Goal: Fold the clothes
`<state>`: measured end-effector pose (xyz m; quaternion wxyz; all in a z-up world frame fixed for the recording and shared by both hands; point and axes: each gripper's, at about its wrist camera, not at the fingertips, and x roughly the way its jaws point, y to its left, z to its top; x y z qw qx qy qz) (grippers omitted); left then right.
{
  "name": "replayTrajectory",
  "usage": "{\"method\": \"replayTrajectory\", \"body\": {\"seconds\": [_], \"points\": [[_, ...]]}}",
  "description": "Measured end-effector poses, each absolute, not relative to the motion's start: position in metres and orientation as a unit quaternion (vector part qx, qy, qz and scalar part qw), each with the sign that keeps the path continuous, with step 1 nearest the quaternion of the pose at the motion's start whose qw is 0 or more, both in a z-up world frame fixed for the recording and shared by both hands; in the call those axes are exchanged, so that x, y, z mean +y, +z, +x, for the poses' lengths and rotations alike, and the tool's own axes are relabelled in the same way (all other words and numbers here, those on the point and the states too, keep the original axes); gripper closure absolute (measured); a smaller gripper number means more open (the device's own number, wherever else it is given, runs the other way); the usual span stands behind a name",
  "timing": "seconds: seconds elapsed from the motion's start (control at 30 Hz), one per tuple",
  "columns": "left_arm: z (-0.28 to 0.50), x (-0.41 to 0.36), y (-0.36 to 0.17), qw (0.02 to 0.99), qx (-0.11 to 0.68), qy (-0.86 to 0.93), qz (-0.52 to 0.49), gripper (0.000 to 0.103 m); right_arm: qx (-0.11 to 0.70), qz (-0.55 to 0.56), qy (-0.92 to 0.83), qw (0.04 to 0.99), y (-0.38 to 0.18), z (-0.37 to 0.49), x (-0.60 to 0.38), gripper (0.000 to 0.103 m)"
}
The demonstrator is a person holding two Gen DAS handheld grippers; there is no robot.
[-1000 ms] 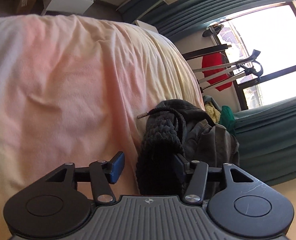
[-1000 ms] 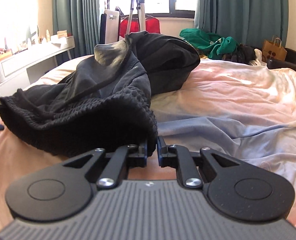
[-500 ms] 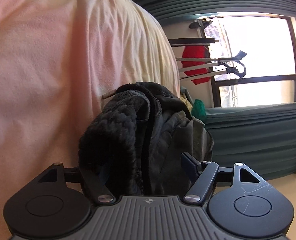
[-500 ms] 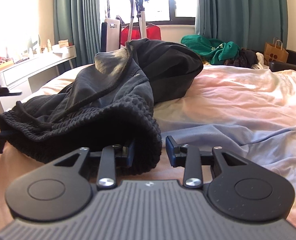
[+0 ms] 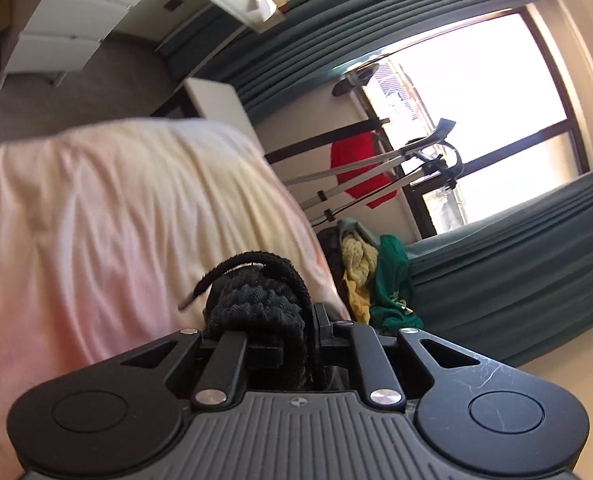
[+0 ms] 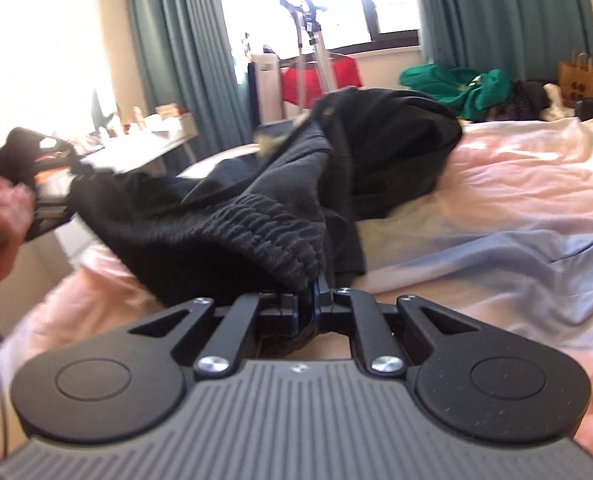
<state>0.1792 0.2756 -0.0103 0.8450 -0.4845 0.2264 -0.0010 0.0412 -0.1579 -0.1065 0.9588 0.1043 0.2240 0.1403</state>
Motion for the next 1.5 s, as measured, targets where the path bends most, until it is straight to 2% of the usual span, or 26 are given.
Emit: {"method": "replayTrajectory", "body": {"seconds": [0.17,0.27,0.37,0.5,0.6,0.73,0.77,0.8,0.83,0.87,0.9,0.93,0.97,1.0,1.07,1.27,1.5], "points": [[0.206,0.320,0.074,0.888,0.192,0.003,-0.419,0.091,0.200,0.152,0.231,0.940,-0.076,0.025,-0.082,0.093],[0.223,0.347,0.098,0.907,0.191,0.031,-0.375,0.090,0.196,0.177,0.291,0.919,-0.063,0.024,-0.019,0.093],[0.249,0.367,0.078,0.915,0.227,0.070,-0.326,0.088,0.204,0.176,0.328,0.906,-0.070,0.031,0.040,0.093],[0.263,0.390,0.023,0.904,0.264,0.095,-0.322,0.086,0.271,0.176,0.326,0.888,-0.107,0.055,0.083,0.092],[0.263,0.404,-0.010,0.896,0.279,0.104,-0.329,0.081,0.298,0.167,0.322,0.883,-0.124,0.064,0.091,0.092],[0.251,0.418,-0.023,0.893,0.289,0.084,-0.335,0.074,0.300,0.164,0.327,0.881,-0.118,0.066,0.087,0.087],[0.243,0.418,-0.024,0.894,0.287,0.073,-0.337,0.068,0.302,0.165,0.330,0.879,-0.116,0.065,0.086,0.081],[0.235,0.417,-0.024,0.895,0.285,0.064,-0.338,0.052,0.303,0.166,0.332,0.878,-0.113,0.065,0.085,0.075],[0.225,0.415,-0.023,0.896,0.286,0.060,-0.334,0.043,0.304,0.165,0.334,0.877,-0.111,0.063,0.084,0.070],[0.216,0.413,-0.022,0.898,0.288,0.064,-0.327,0.026,0.303,0.162,0.335,0.877,-0.109,0.060,0.083,0.061],[0.205,0.410,-0.021,0.899,0.290,0.070,-0.319,0.019,0.301,0.160,0.337,0.878,-0.107,0.056,0.082,0.046],[0.194,0.407,-0.019,0.901,0.292,0.078,-0.312,0.018,0.299,0.157,0.339,0.878,-0.105,0.052,0.081,0.037],[0.184,0.404,-0.018,0.903,0.293,0.084,-0.304,0.015,0.297,0.155,0.342,0.878,-0.104,0.048,0.080,0.020],[0.174,0.402,-0.017,0.906,0.293,0.087,-0.294,0.012,0.294,0.150,0.345,0.878,-0.102,0.043,0.079,0.016],[0.155,0.396,-0.013,0.913,0.292,0.092,-0.270,0.002,0.288,0.133,0.355,0.879,-0.097,0.031,0.075,0.018],[0.097,0.355,0.013,0.930,0.287,0.078,-0.218,0.001,0.266,0.113,0.339,0.896,-0.070,0.009,0.034,0.018],[0.028,0.242,0.049,0.944,0.244,-0.060,-0.215,0.000,0.211,0.076,0.261,0.939,-0.036,-0.003,-0.062,0.018]]}}
